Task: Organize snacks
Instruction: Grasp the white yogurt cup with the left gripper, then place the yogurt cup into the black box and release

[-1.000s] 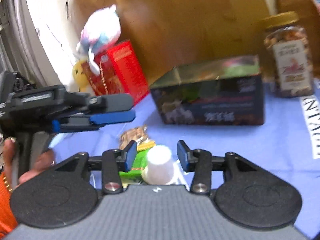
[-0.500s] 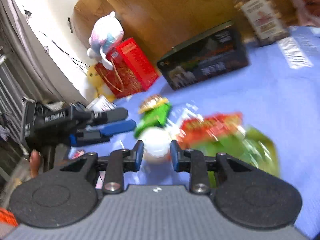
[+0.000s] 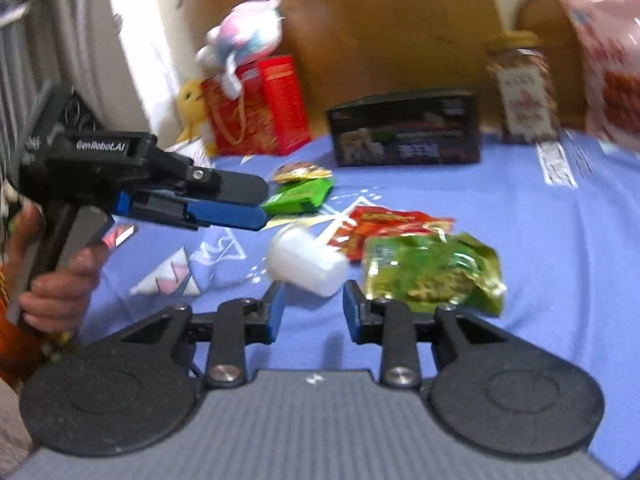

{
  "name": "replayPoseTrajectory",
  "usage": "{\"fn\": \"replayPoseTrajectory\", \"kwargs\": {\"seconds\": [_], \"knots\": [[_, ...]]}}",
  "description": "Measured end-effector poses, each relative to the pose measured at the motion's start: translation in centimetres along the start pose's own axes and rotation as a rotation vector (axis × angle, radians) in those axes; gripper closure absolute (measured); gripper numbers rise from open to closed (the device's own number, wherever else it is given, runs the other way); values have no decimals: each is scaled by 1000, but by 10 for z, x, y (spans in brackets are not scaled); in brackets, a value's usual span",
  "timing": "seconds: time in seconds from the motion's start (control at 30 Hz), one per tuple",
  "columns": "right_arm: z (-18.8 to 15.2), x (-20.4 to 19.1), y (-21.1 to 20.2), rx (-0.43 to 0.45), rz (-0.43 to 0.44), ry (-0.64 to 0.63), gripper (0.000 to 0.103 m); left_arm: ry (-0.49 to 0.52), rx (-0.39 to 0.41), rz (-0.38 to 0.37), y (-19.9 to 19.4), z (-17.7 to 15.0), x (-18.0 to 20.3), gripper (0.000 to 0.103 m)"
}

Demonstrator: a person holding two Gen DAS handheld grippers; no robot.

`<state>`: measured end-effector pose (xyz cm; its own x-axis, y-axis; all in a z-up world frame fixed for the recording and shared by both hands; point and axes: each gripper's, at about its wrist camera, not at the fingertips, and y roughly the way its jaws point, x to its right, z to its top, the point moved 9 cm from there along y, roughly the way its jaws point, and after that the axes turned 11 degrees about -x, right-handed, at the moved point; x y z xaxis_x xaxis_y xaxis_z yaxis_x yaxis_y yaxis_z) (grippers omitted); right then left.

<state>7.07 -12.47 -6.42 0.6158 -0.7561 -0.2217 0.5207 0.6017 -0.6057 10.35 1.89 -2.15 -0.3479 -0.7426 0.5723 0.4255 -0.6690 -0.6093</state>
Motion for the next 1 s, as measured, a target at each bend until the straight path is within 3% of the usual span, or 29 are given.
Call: {"fn": "replayPoseTrajectory", "kwargs": {"seconds": [0.1, 0.17, 0.27, 0.33, 0.43, 0.67, 1.0], "knots": [[1, -9, 9, -14, -32, -74, 47, 26, -22, 62, 8, -7, 0, 53], [5, -10, 17, -26, -66, -109, 47, 31, -42, 81, 16, -8, -2, 58], [9, -11, 30, -49, -66, -141, 48, 46, -85, 103, 30, -12, -6, 76], [11, -6, 35, -47, -106, -137, 63, 53, -84, 105, 29, -10, -7, 78], [20, 1, 34, -24, -90, -94, 67, 58, -58, 90, 21, 3, -6, 81], [73, 12, 33, 107, -141, -82, 68, 103, 47, 99, 13, 65, 2, 81], [164, 65, 62, 220, -242, -88, 67, 147, 148, 132, 43, 180, -9, 81]]}}
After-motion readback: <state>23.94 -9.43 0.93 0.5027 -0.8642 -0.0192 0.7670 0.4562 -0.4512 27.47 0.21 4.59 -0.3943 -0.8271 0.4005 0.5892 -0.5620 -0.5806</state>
